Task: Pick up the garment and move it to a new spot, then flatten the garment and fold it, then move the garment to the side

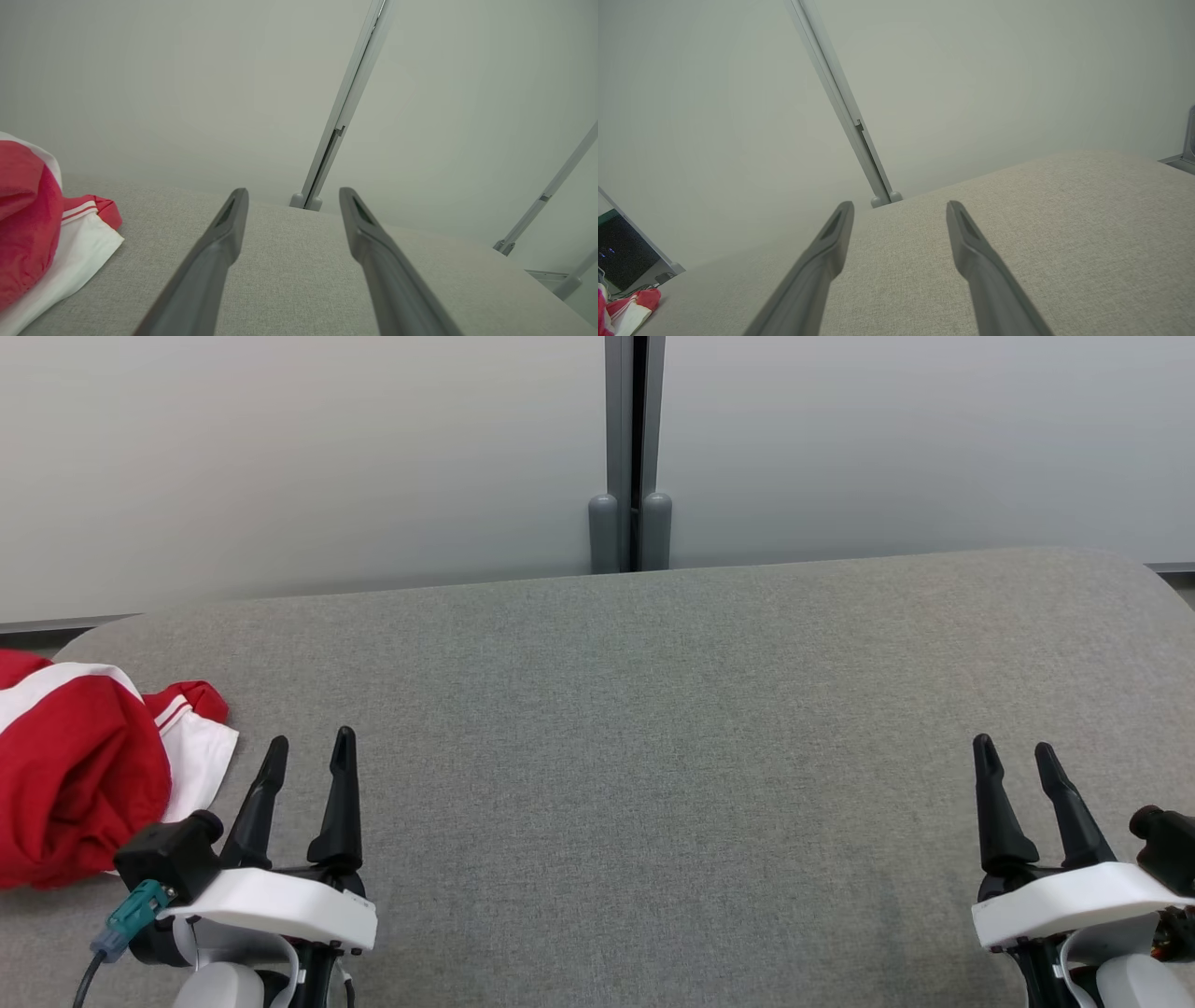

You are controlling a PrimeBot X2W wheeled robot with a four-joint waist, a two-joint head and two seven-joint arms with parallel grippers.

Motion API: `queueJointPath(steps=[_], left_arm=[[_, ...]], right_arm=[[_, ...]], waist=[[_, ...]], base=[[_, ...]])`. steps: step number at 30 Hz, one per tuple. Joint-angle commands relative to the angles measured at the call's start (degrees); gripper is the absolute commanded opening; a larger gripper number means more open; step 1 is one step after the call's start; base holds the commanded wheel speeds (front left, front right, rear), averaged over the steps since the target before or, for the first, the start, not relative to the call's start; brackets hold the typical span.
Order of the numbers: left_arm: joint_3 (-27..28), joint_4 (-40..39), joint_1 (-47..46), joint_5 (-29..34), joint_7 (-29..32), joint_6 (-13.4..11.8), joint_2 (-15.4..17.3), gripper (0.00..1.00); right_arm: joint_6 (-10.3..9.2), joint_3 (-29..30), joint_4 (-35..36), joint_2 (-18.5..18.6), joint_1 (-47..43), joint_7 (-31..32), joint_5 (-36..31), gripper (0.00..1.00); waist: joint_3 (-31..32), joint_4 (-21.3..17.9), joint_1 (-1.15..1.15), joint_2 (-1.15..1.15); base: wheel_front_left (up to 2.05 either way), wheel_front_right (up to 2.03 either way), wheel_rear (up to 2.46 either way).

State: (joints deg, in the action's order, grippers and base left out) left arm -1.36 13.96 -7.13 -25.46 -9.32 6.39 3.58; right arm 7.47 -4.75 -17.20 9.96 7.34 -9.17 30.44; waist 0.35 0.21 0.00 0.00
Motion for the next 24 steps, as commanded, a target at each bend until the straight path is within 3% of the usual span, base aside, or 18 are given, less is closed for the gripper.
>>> queueJointPath(steps=[1, 24], left_arm=[[-0.12, -0.13, -0.34, 1.27, -0.47, -0.31, 0.54, 1.00], [-0.82, 7.40, -1.01, 12.28, -3.39, -2.04, 0.30, 1.00]], right_arm=[[0.03, -0.22, 0.23, 0.42, 0.98, -0.70, -1.26, 1.00], [0.03, -0.38, -2.81, -0.11, -0.04, -1.57, -12.43, 1.00]], waist=[[0.02, 0.01, 0.00, 0.00], [0.67, 0.19, 0.00, 0.00]], base=[[0.00, 0.00, 0.00], [0.00, 0.00, 0.00]])
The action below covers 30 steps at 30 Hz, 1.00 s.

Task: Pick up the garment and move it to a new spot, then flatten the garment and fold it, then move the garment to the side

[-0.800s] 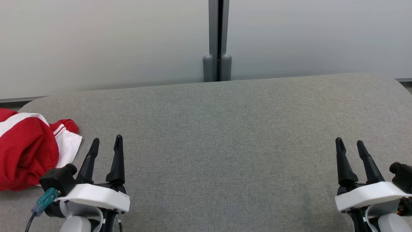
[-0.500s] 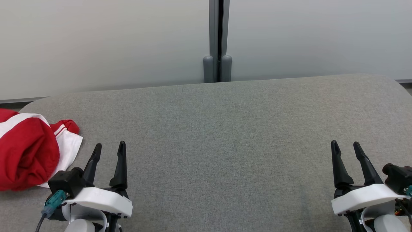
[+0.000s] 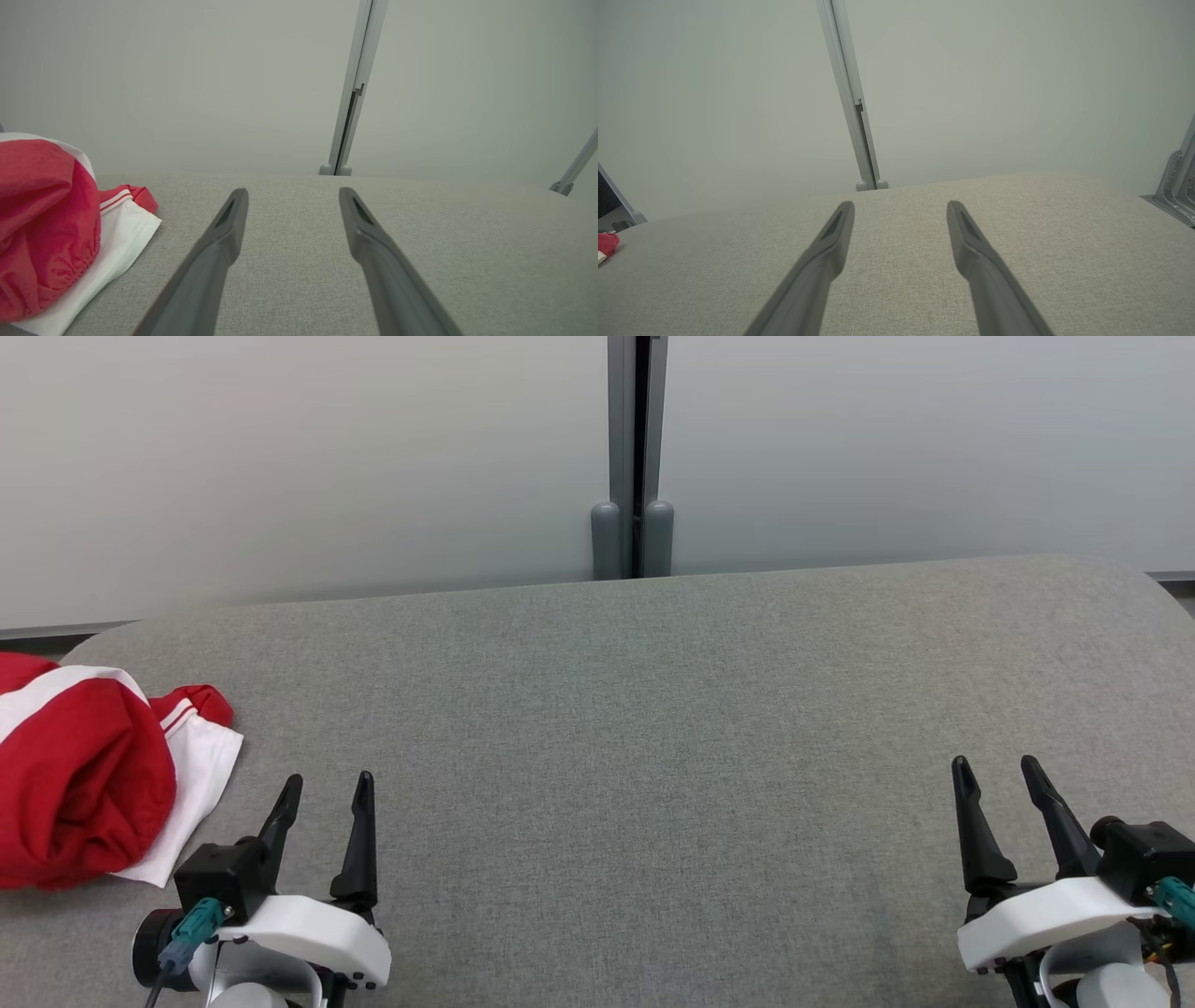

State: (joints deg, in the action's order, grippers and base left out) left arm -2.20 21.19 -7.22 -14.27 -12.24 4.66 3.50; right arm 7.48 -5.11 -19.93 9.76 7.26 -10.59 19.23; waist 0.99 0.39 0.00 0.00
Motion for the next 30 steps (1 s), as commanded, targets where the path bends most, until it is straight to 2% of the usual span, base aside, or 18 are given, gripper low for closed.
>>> queueJointPath(steps=[1, 19, 30], left_arm=[[0.01, 0.41, -0.98, 1.52, -0.60, -0.35, 0.38, 1.00], [0.39, 3.47, -1.77, 6.50, -2.46, -0.21, 0.05, 1.00], [0.36, 4.67, -1.73, 7.42, -3.03, 0.02, -0.23, 1.00]], right_arm=[[0.02, -0.01, -0.13, 0.05, -0.01, -0.18, -1.64, 1.00], [0.02, 0.09, -1.01, -0.43, -0.74, -1.16, -6.20, 1.00], [0.02, 0.62, -1.62, -0.75, -0.94, -0.96, -5.84, 1.00]], waist=[[0.05, 0.02, 0.00, 0.00], [0.57, 0.35, 0.00, 0.00], [0.79, 0.51, 0.00, 0.00]], base=[[0.00, 0.00, 0.00], [0.00, 0.00, 0.00], [0.00, 0.00, 0.00]])
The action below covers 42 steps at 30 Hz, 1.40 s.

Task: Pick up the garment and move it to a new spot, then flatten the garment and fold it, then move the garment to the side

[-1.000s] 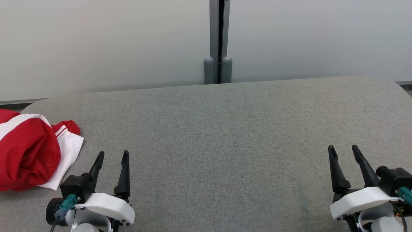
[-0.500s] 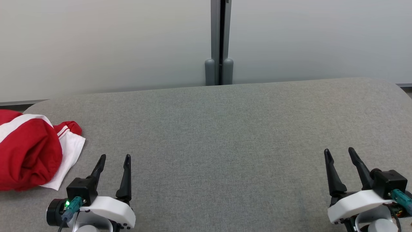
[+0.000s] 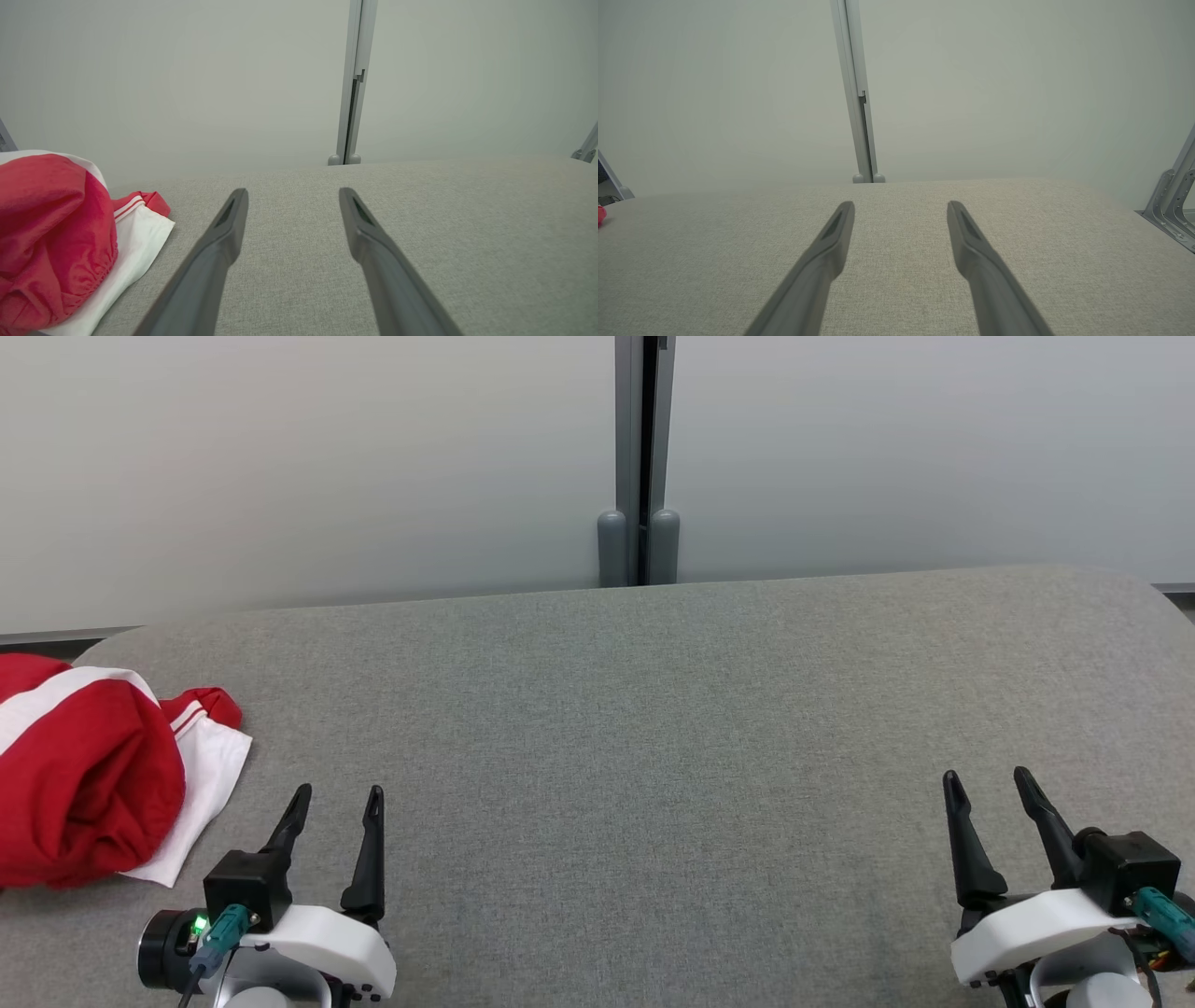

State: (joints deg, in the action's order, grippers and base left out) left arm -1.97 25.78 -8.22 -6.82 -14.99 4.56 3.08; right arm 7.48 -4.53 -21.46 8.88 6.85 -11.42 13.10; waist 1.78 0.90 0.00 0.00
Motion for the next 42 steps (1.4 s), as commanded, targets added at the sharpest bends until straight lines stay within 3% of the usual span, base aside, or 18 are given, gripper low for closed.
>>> queueJointPath(steps=[1, 11, 16, 34, 42], left_arm=[[0.20, 0.19, -0.73, -0.18, -0.29, 0.12, 0.16, 1.00], [0.25, 0.86, -1.35, -0.94, -0.29, 0.15, 0.03, 1.00], [0.04, 0.88, -2.24, -1.30, -0.28, 0.04, 0.02, 1.00], [1.31, 0.05, -4.50, -2.29, -0.22, -1.05, 0.01, 1.00], [3.03, -0.03, -3.92, -1.94, -0.21, -0.61, 0.25, 1.00]], right_arm=[[0.02, 0.04, -0.13, 0.12, -0.53, -0.08, 0.29, 1.00], [0.02, 0.25, -0.15, 0.18, -0.50, 0.29, 0.14, 1.00], [0.02, 0.84, 0.80, 0.47, -0.74, 0.58, -0.16, 1.00], [0.01, -0.58, 7.80, 0.19, -1.86, 4.17, -1.53, 1.00], [0.01, -1.56, 9.14, -0.02, -1.78, 5.19, -1.70, 1.00]], waist=[[0.02, 0.00, 0.00, 0.00], [0.09, 0.68, 0.00, 0.00], [-0.13, 3.03, 0.00, 0.00], [-1.16, 23.50, 0.00, 0.00], [-1.35, 28.46, 0.00, 0.00]], base=[[0.00, 0.00, 0.00], [0.00, 0.00, 0.00], [0.00, 0.00, 0.00], [0.00, 0.00, 0.00], [0.00, 0.00, 0.00]])
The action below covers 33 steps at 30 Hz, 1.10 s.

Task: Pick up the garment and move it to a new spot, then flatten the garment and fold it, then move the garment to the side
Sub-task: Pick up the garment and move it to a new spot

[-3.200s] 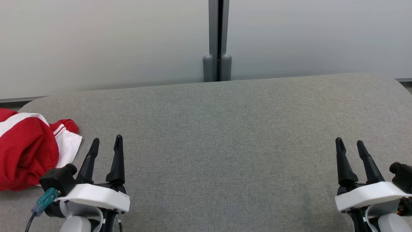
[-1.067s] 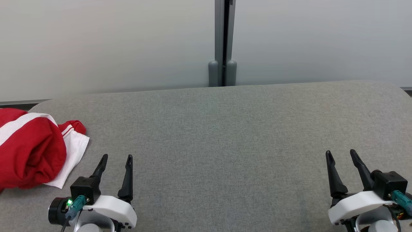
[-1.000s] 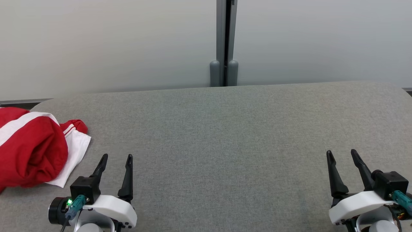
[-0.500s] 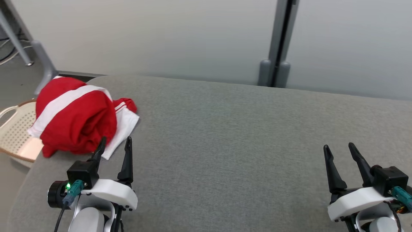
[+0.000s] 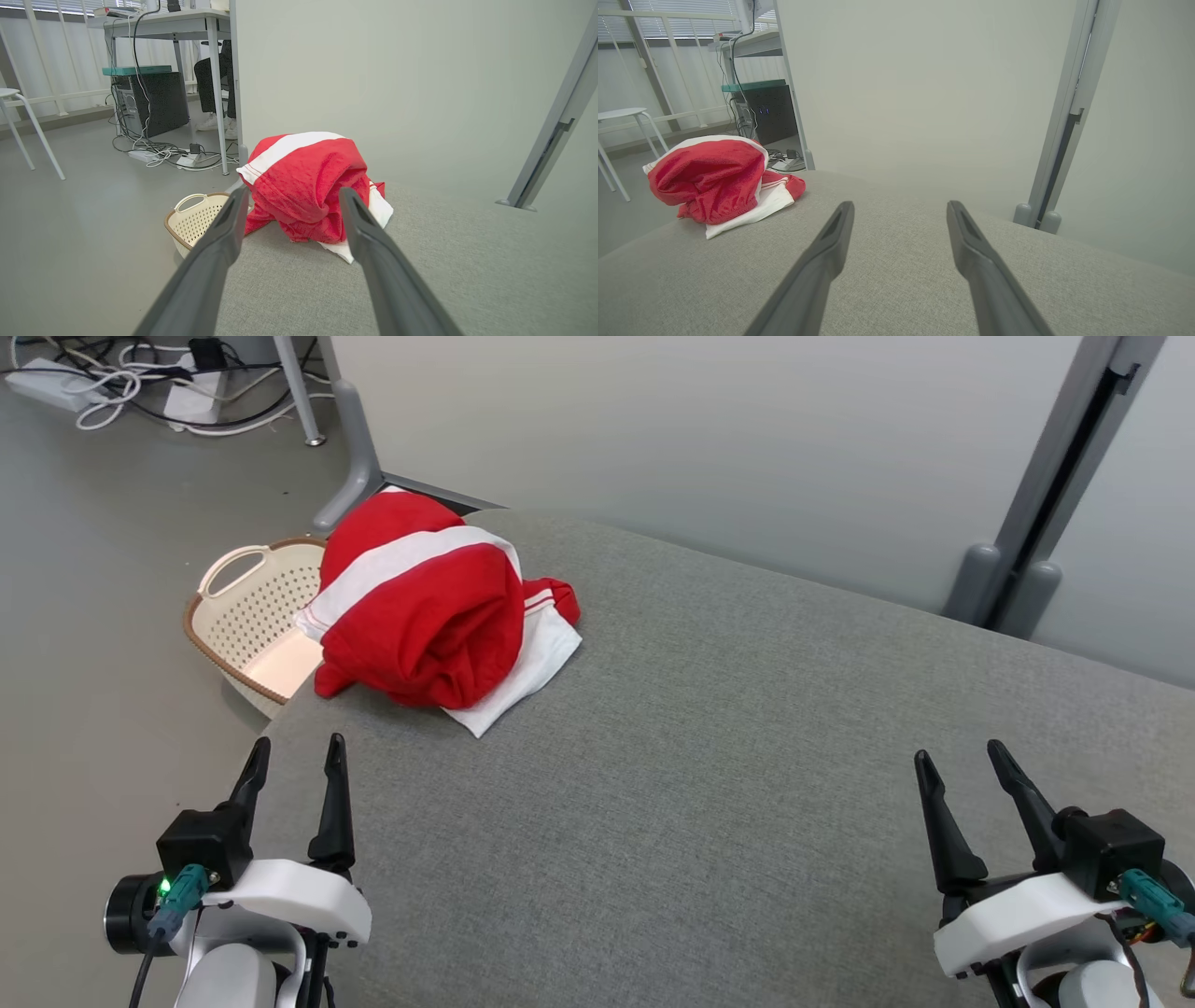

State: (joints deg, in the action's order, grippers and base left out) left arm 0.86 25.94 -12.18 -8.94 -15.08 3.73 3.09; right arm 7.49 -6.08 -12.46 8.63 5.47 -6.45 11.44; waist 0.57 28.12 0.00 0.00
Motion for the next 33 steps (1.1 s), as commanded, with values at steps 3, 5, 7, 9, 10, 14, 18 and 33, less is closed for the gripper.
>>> queueJointPath(steps=[3, 5, 7, 9, 10, 14, 18, 33], left_arm=[[0.72, -0.48, 0.22, 0.22, -0.12, 0.23, 0.19, 1.00], [0.94, -0.59, 0.25, 0.16, -0.13, 0.27, 0.15, 1.00], [1.14, -0.68, 0.25, 0.14, -0.13, 0.25, 0.16, 1.00], [1.17, -0.76, 0.23, 0.14, -0.13, 0.18, 0.08, 1.00], [1.18, -0.77, 0.12, 0.08, -0.13, 0.18, 0.06, 1.00], [0.96, -0.45, -0.71, 0.04, -0.13, 0.30, -0.02, 1.00], [0.43, 0.61, -2.47, -0.43, -0.12, 0.67, -0.07, 1.00], [2.43, 19.63, -20.99, -3.68, -0.12, 0.28, 0.99, 1.00]], right_arm=[[0.00, -0.28, 0.41, 0.32, -0.22, 0.42, -0.21, 1.00], [0.00, -0.44, 0.61, 0.39, -0.03, 0.63, -0.14, 1.00], [0.00, -0.51, 0.73, 0.53, 0.06, 0.68, -0.02, 1.00], [0.00, -0.46, 0.71, 0.68, 0.11, 0.73, 0.18, 1.00], [0.00, -0.37, 0.69, 0.74, 0.15, 0.76, 0.25, 1.00], [0.00, -0.18, 0.70, 0.81, 0.27, 0.85, 0.50, 1.00], [0.00, 0.16, 1.46, 1.24, 0.65, 1.38, 0.38, 1.00], [0.00, -0.42, 9.38, 7.52, 6.48, 6.07, 1.23, 1.00]], waist=[[-0.38, 1.59, 0.00, 0.00], [-0.50, 1.65, 0.00, 0.00], [-0.56, 1.69, 0.00, 0.00], [-0.60, 1.70, 0.00, 0.00], [-0.62, 1.71, 0.00, 0.00], [-0.81, 1.72, 0.00, 0.00], [-2.24, 1.24, 0.00, 0.00], [-18.56, -6.83, 0.00, 0.00]], base=[[0.00, 0.00, 0.00], [0.00, 0.00, 0.00], [0.00, 0.00, 0.00], [0.00, 0.00, 0.00], [0.00, 0.00, 0.00], [0.00, 0.00, 0.00], [0.00, 0.00, 0.00], [0.00, 0.00, 0.00]])
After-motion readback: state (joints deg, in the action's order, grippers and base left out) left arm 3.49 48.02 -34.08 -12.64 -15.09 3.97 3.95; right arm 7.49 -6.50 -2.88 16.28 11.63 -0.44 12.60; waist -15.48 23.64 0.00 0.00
